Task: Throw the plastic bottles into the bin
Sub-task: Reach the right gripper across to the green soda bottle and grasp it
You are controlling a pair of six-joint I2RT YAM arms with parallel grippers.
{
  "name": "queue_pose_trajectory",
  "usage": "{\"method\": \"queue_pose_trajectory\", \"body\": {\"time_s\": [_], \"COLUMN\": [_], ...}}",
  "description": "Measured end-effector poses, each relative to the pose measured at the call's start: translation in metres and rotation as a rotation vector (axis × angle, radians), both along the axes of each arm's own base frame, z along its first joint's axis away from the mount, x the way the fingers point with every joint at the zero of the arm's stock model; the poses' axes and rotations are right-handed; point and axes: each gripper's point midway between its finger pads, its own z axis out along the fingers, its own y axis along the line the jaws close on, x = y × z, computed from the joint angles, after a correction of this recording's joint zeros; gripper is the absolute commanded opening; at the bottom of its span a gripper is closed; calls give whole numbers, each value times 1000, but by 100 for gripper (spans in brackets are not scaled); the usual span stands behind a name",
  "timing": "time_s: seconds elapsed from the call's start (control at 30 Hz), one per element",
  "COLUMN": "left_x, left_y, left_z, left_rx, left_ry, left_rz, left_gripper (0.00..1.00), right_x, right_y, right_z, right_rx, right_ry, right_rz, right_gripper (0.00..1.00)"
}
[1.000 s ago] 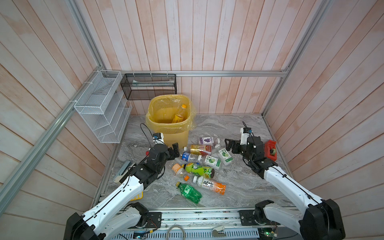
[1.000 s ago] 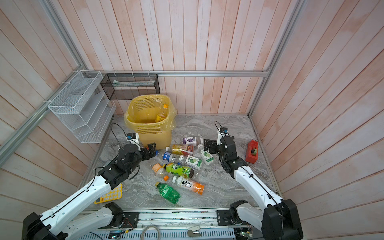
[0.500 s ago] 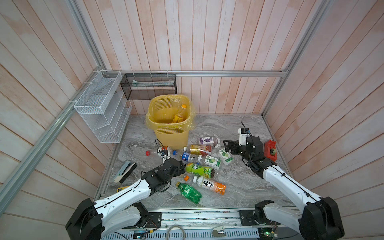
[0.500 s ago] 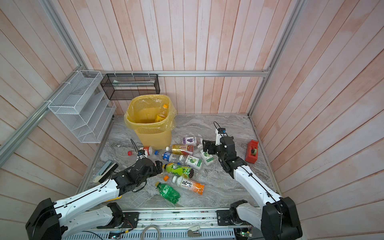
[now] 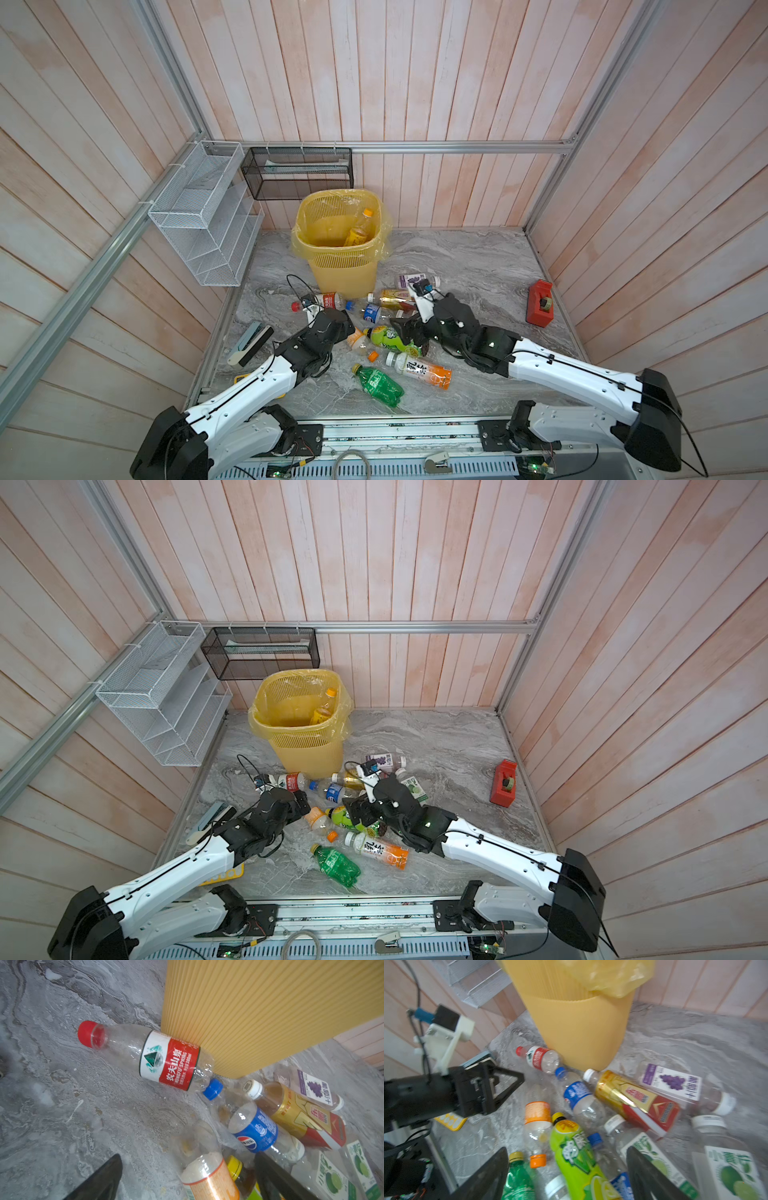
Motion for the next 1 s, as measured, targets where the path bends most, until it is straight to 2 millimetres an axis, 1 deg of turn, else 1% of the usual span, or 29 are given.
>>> {"method": "queue_pose_trajectory", "body": {"time_s": [0.03, 0.07, 0.1, 0.17, 0.23, 0.3, 0.4, 0.5, 0.63, 0.87, 1.0], "left_x": [0, 1, 1, 4, 7, 9, 8, 5, 2, -3, -5], "left_y": [2, 4, 7, 15, 26, 35, 44, 48, 51, 53, 54], "left_z": [1, 2, 4, 7, 12, 17, 23, 28, 31, 29, 30], "left_rx": [2, 4, 6, 6, 1, -6, -23, -38, -43, -37, -36], "left_ry": [-7, -12, -17, -26, -38, -52, -78, -100, -104, -90, -91], "left_rz": [1, 3, 6, 21, 46, 69, 86, 95, 96, 97, 99], "left_gripper": [100, 100, 100, 100, 100, 100, 100, 100, 100, 100, 100], "right_x": [-11, -19, -30, -48, -66, -80, -95, -102, -104, -112, -115], "right_y": [13, 20, 28, 38, 44, 46, 45, 44, 43, 49, 51], "right_z": [-7, -13, -24, -48, -73, -93, -117, -132, -151, -169, -179], "right_rx": [-24, -42, -73, -133, -208, -276, -356, -406, -473, -541, -583], "right_ry": [13, 23, 40, 74, 104, 128, 153, 168, 185, 199, 204], "right_rz": [25, 38, 61, 101, 142, 171, 202, 216, 221, 261, 277], "right_gripper": [87, 86, 86, 85, 86, 87, 89, 90, 89, 86, 82]}}
